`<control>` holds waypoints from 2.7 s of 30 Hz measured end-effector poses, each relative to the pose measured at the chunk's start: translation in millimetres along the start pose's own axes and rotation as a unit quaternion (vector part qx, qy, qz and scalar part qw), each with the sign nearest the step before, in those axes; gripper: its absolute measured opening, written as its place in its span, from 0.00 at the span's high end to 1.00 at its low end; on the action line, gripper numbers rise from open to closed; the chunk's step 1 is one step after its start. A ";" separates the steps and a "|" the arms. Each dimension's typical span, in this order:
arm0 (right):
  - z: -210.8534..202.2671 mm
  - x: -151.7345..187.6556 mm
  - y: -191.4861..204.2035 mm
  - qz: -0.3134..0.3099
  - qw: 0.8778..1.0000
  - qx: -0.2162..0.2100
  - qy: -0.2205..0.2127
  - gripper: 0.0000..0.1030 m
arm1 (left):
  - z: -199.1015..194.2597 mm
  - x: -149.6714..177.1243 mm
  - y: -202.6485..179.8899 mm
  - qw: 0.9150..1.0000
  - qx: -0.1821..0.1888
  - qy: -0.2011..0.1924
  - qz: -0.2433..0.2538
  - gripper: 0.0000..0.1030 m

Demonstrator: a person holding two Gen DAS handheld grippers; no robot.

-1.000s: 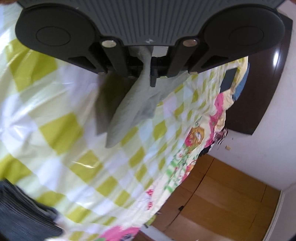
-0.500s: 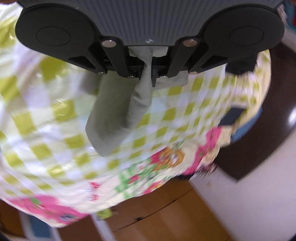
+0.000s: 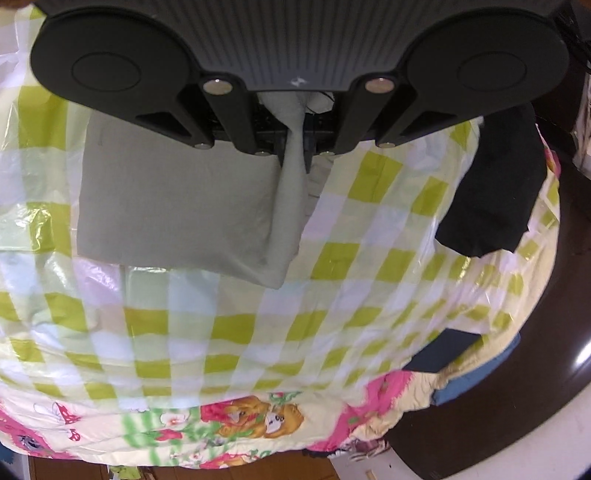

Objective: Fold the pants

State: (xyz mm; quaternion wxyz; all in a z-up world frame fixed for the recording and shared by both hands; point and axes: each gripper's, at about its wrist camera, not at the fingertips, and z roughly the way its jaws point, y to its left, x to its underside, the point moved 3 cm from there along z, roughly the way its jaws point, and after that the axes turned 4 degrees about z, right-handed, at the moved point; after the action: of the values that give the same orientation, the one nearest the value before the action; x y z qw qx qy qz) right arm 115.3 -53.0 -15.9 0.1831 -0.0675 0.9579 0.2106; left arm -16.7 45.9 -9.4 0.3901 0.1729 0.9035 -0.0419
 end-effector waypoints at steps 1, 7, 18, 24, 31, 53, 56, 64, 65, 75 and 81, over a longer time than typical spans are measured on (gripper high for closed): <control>-2.3 -1.3 0.0 0.000 1.000 0.005 -0.001 0.95 | -4.3 -0.4 4.5 1.000 -0.001 -0.010 -0.011 0.43; -2.8 -12.8 1.5 0.020 0.999 0.024 -0.007 0.95 | 3.5 6.7 31.7 0.998 -0.023 0.016 -0.060 0.43; 34.2 -14.2 42.7 -0.001 0.999 0.032 0.021 0.94 | 15.0 17.3 35.6 0.995 0.000 0.058 -0.080 0.43; 48.0 -9.3 43.7 0.019 0.998 0.032 0.046 0.84 | 14.3 18.1 44.5 0.993 0.011 0.055 -0.101 0.42; 19.8 -7.8 37.0 0.051 0.998 -0.034 0.017 0.70 | -2.0 15.9 51.4 0.992 -0.005 0.021 -0.121 0.42; -49.0 64.3 -22.9 -0.052 0.996 -0.056 -0.042 0.62 | -38.7 2.7 54.7 0.997 -0.066 0.013 -0.032 0.38; -52.2 74.2 -12.4 -0.105 0.991 -0.062 -0.052 0.62 | -30.0 -12.1 63.3 0.998 -0.056 0.014 -0.020 0.38; -38.0 79.1 21.2 -0.219 0.971 -0.078 -0.061 0.57 | 41.1 -50.6 77.2 0.999 0.011 0.045 0.007 0.36; -35.0 78.8 23.7 -0.228 0.968 -0.080 -0.062 0.53 | 52.0 -54.9 78.9 0.999 0.020 0.050 0.001 0.36; 6.8 97.0 50.3 -0.333 0.941 -0.037 -0.053 0.60 | 107.2 -71.4 86.3 0.996 0.024 0.084 0.007 0.68; 14.0 84.9 52.9 -0.293 0.955 -0.030 -0.049 0.91 | 115.0 -83.5 86.6 0.997 0.022 0.075 0.020 0.77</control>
State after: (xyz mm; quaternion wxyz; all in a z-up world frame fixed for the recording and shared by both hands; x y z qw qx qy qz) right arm 30.5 -3.7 -39.9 0.2811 -0.3399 0.8794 0.1792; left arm 145.7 79.5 -23.9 0.3180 0.2017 0.9255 -0.0407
